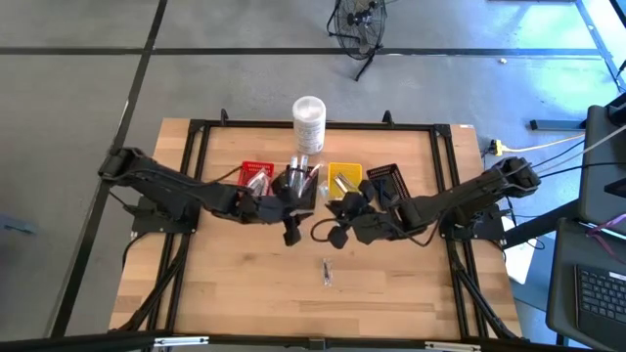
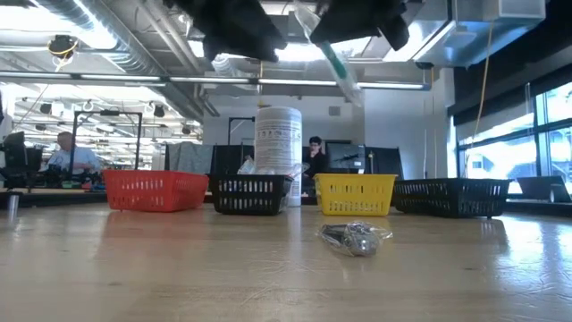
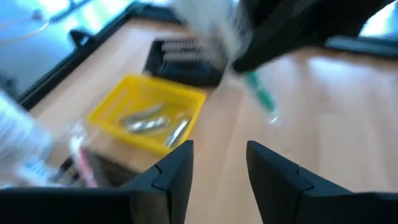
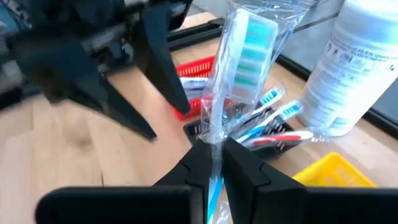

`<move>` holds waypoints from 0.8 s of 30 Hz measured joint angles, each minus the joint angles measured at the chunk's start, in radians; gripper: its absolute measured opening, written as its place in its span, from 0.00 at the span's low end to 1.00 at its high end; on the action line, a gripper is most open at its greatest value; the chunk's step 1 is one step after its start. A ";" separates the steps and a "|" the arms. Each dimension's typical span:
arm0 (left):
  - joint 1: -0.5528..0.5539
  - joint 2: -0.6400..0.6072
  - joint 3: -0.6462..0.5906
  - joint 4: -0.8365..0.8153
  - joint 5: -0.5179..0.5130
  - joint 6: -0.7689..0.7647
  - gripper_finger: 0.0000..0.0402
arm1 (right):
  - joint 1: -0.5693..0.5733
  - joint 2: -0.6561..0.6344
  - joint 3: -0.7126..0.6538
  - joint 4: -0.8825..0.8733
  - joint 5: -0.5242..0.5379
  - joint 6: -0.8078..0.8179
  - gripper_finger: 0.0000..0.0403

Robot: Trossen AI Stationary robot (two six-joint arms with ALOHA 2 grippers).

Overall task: Pick & Place Travel size toiletries
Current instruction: Put the green toothbrush into the left black basket

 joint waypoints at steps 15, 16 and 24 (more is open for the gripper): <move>0.068 0.011 -0.452 0.987 0.328 0.019 0.36 | -0.035 0.000 -0.069 0.309 -0.178 -0.141 0.09; 0.068 0.015 -0.452 0.986 0.329 0.018 0.36 | -0.043 0.007 -0.070 0.336 -0.202 -0.161 0.09; 0.069 0.027 -0.452 1.020 0.349 0.063 0.38 | -0.108 0.065 -0.070 0.440 -0.334 -0.186 0.08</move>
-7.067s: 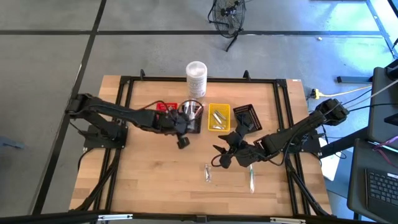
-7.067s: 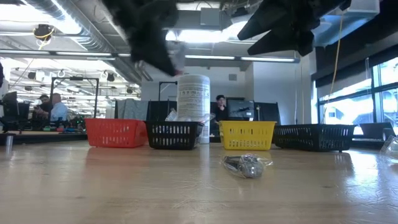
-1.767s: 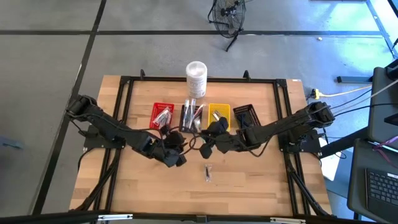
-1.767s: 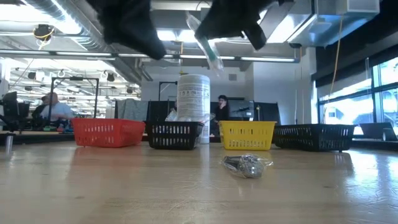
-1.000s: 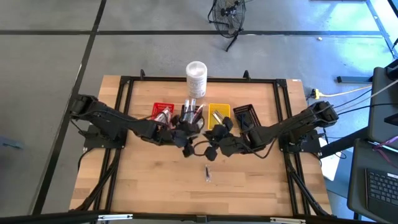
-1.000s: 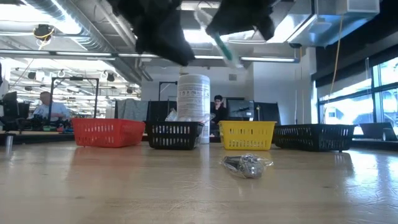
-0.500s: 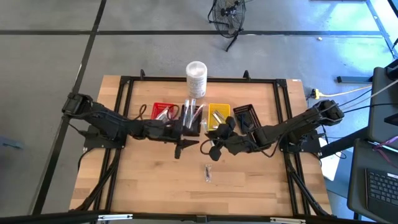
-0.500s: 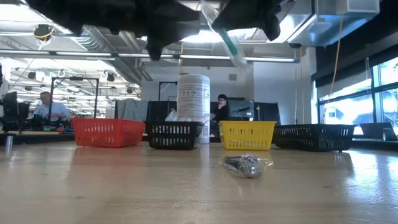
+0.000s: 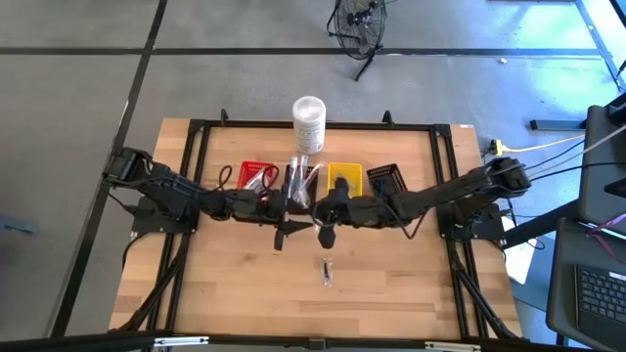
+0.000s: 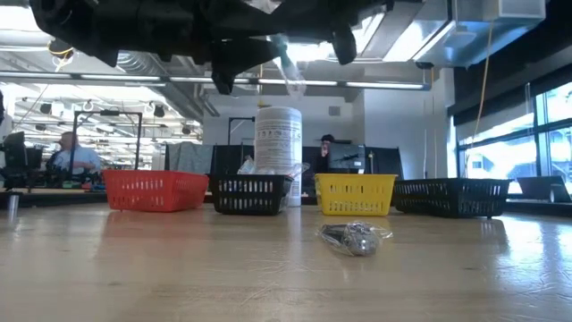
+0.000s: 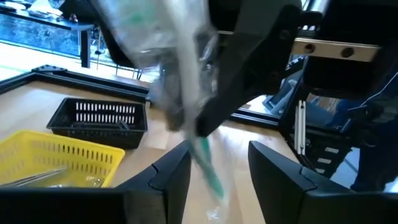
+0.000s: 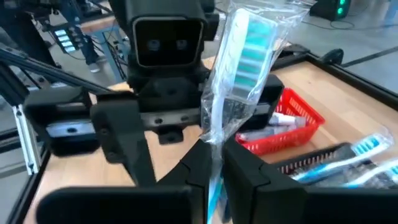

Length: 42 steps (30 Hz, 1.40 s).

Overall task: Pick & Place Travel size toiletries
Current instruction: Put the green toothbrush into the left black basket

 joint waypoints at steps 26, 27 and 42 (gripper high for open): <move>0.022 0.000 0.000 -0.027 -0.009 -0.006 0.05 | -0.047 0.014 0.000 0.051 -0.081 -0.067 0.16; 0.021 0.000 0.000 -0.028 -0.009 -0.007 0.05 | -0.046 0.014 0.000 0.048 -0.083 -0.067 0.16; 0.066 0.000 0.000 -0.196 -0.117 -0.223 0.05 | -0.046 0.014 0.000 -0.306 -0.075 0.095 0.36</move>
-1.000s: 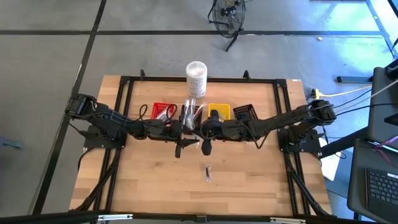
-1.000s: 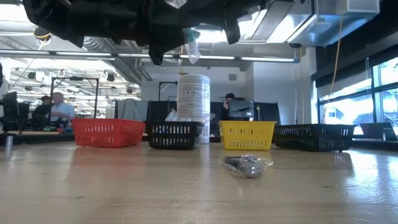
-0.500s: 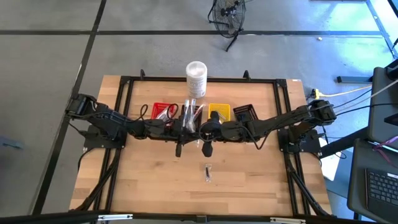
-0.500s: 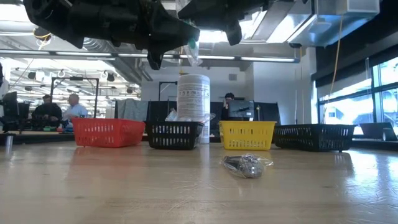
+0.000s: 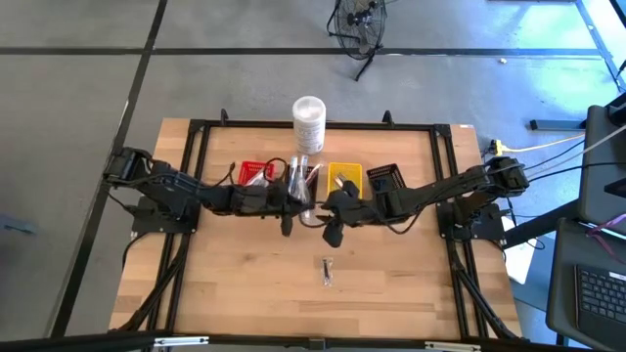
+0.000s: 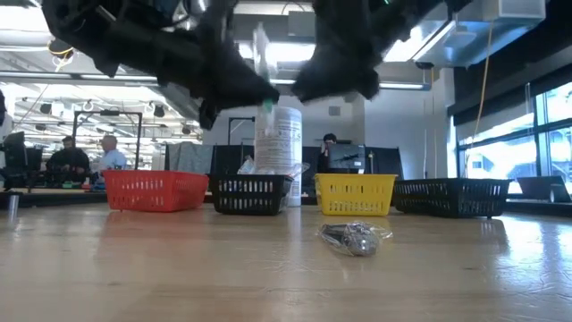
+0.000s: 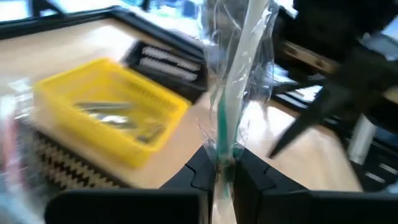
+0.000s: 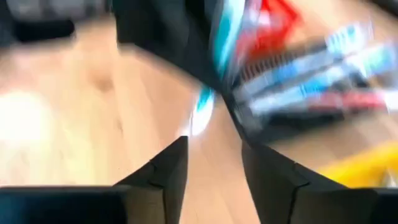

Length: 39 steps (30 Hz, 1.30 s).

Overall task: Pick & Place Travel size toiletries
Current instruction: Put the green toothbrush into the left black basket, then put the nail cutter into the yellow basket

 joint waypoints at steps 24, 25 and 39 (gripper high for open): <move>0.331 0.000 0.000 -0.358 0.194 -0.025 0.15 | 0.012 0.000 0.000 -0.216 -0.001 0.134 0.49; 0.331 0.000 0.000 -0.364 0.194 -0.024 0.17 | 0.012 0.000 0.000 -0.216 -0.002 0.126 0.50; 0.321 -0.002 0.000 -0.367 0.090 0.022 0.33 | 0.018 0.000 0.000 -0.215 -0.060 0.124 0.50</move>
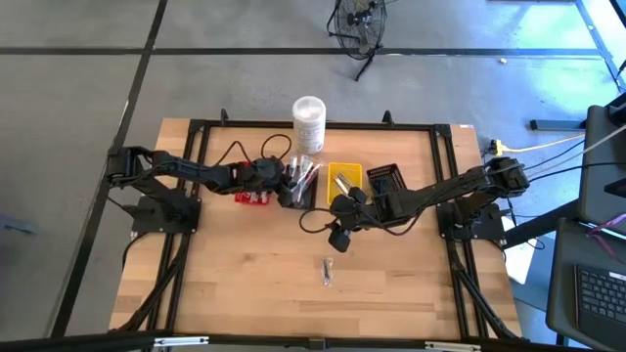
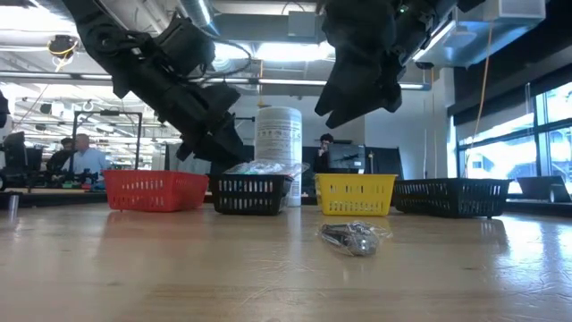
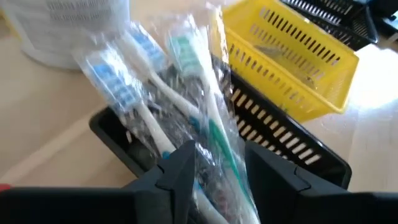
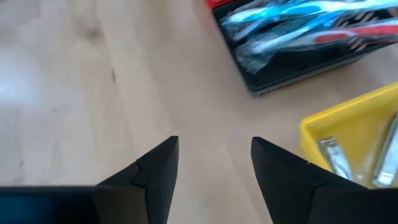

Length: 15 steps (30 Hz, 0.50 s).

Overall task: Pick & Place Travel size toiletries
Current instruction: Put the nail cutter into the yellow basket

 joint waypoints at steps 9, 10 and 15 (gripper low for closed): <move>-0.008 -0.116 0.000 0.059 -0.052 0.084 0.36 | 0.072 0.005 0.000 0.001 -0.020 0.069 0.56; -0.015 -0.131 0.000 0.059 -0.051 0.084 0.36 | 0.084 0.009 0.000 0.000 -0.021 0.088 0.57; -0.078 -0.186 0.000 0.060 -0.023 0.084 0.36 | 0.141 0.067 0.001 0.011 -0.025 0.248 0.58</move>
